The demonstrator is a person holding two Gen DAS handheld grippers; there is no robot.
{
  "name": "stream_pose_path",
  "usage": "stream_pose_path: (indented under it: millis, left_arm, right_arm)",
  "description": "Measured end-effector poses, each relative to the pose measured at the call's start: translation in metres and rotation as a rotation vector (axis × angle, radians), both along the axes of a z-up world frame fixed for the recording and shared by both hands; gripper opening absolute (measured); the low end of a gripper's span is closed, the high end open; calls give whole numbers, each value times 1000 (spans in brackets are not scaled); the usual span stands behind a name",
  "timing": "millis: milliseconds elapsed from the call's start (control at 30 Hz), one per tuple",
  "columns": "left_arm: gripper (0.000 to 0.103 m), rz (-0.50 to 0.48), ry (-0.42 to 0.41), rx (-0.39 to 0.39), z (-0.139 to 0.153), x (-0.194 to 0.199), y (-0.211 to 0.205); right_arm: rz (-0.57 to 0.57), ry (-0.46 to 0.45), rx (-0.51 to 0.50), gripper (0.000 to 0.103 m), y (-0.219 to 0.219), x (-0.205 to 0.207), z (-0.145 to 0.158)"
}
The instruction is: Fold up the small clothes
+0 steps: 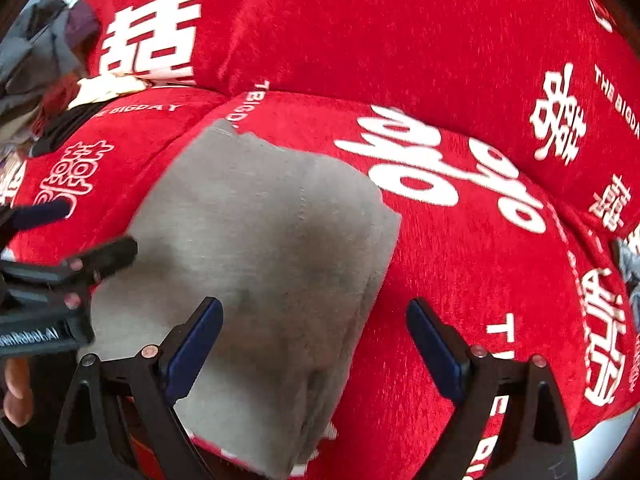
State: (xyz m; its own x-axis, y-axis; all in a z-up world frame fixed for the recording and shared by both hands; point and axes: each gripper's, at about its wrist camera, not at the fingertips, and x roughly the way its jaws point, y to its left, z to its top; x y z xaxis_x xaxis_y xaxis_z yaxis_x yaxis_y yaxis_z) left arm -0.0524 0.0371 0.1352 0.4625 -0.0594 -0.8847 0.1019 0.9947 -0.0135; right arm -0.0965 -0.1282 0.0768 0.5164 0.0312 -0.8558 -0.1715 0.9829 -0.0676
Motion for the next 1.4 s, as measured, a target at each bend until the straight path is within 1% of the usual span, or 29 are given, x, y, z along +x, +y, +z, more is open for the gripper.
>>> stream_pose_path:
  millis: [67, 100, 233, 333, 433, 500, 567, 600, 667, 767, 833, 967, 1067, 1167, 1300, 1400]
  left_arm:
    - [103, 20, -33, -8, 14, -9, 3]
    - [103, 28, -37, -11, 17, -11, 5]
    - [103, 17, -39, -28, 21, -22, 4]
    - [103, -15, 0, -39, 15, -32, 2]
    - [103, -18, 21, -47, 6, -38, 0]
    - [103, 4, 29, -47, 2, -42, -1]
    - [103, 65, 32, -33, -2, -46, 2]
    - [103, 79, 33, -34, -4, -47, 3]
    - [103, 91, 49, -51, -7, -47, 4]
    - [103, 95, 78, -16, -13, -45, 3]
    - [103, 97, 78, -3, -15, -46, 2]
    - [103, 96, 71, -11, -17, -47, 4]
    - [103, 93, 74, 18, -19, -45, 1]
    - [103, 90, 88, 24, -21, -42, 0]
    - [103, 86, 123, 22, -25, -36, 0]
    - [103, 82, 124, 22, -26, -32, 0]
  right_arm:
    - [10, -17, -35, 94, 5, -7, 6]
    - [13, -16, -40, 94, 8, -10, 7]
    - [30, 3, -13, 94, 14, -20, 6]
    - [28, 10, 0, 94, 15, -28, 3]
    - [10, 23, 14, 94, 11, -33, 0]
    - [1, 31, 12, 94, 10, -35, -3]
    - [0, 39, 12, 94, 9, -36, -6]
    - [-1, 42, 12, 94, 9, -37, -7]
    - [-8, 47, 12, 94, 6, -37, -9]
    - [-21, 56, 19, 94, 4, -38, -12]
    - [-30, 63, 20, 94, 3, -39, -13]
    - [-40, 76, 13, 94, 3, -42, -17]
    - [-43, 84, 4, 94, 4, -43, -19]
    - [-39, 91, -14, 94, 6, -42, -18]
    - [-33, 109, -12, 94, 6, -36, -17]
    - [-41, 117, -14, 94, 3, -30, -15]
